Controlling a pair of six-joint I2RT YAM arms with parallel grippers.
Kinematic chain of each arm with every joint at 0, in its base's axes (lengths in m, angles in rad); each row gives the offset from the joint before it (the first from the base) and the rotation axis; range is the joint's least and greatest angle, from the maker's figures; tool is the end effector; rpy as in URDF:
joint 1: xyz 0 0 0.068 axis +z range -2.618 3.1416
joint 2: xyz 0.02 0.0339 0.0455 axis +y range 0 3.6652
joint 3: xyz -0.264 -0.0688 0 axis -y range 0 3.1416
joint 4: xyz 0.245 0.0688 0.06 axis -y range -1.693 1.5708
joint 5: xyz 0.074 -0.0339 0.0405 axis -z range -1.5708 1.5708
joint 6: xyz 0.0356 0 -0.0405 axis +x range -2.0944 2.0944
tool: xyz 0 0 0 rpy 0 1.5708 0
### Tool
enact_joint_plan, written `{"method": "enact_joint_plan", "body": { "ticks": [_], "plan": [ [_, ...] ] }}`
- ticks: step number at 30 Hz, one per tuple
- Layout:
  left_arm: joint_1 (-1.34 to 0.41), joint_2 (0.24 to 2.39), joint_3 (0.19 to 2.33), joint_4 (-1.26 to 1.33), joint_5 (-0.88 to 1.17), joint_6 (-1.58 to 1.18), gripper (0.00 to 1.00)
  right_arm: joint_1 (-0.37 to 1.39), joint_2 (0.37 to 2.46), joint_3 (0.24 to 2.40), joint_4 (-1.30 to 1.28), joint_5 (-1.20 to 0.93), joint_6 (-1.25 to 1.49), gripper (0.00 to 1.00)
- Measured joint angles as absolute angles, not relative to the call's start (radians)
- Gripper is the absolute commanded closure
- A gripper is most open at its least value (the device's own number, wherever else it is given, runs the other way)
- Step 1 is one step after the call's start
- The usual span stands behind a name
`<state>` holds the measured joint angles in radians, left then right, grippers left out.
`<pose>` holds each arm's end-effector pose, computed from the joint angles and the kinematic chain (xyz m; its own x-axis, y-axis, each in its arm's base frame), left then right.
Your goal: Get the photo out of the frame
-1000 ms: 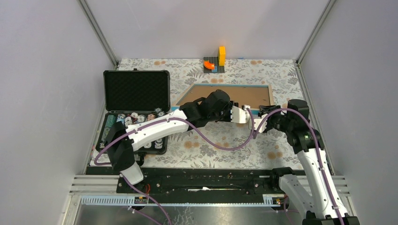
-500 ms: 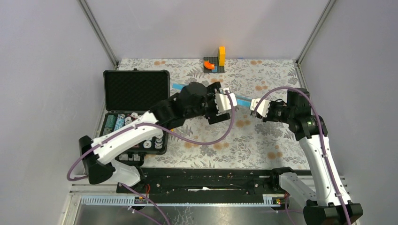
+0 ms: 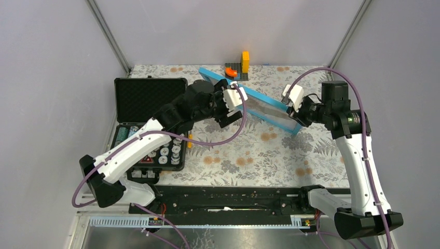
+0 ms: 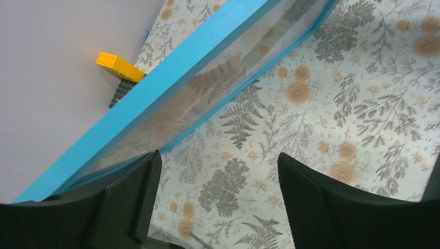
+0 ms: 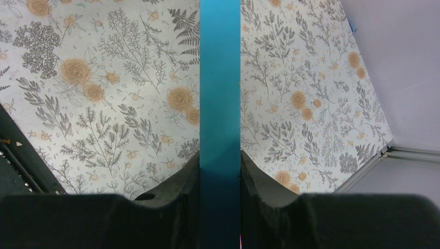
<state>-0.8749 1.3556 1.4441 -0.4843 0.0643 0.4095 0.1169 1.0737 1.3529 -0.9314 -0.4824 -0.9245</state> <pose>0.1928 -0.2343 0.4106 0.0933 0.5080 -0.8563 0.8358 0.4273 0.3446 0.1937 0.0394 0.4067 0.0118 -0.7107 -0.7034 -0.7640 0.4475 -0.4649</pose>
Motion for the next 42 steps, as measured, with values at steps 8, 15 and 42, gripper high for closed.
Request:
{"method": "enact_joint_plan", "body": {
  "ticks": [8, 15, 42],
  "plan": [
    [-0.767, 1.341, 1.445, -0.536, 0.215, 0.741, 0.15, 0.117, 1.007, 1.335, -1.004, -0.474, -0.992, 1.00],
    [-0.705, 1.375, 1.451, -0.588, 0.277, 1.006, 0.17, 0.117, 0.924, 1.291, -1.044, -0.466, -1.066, 1.00],
    [-0.759, 1.541, 1.597, -0.805, 0.315, 1.141, 1.00, 0.116, 0.904, 1.241, -1.031, -0.467, -1.164, 0.22]
  ]
}}
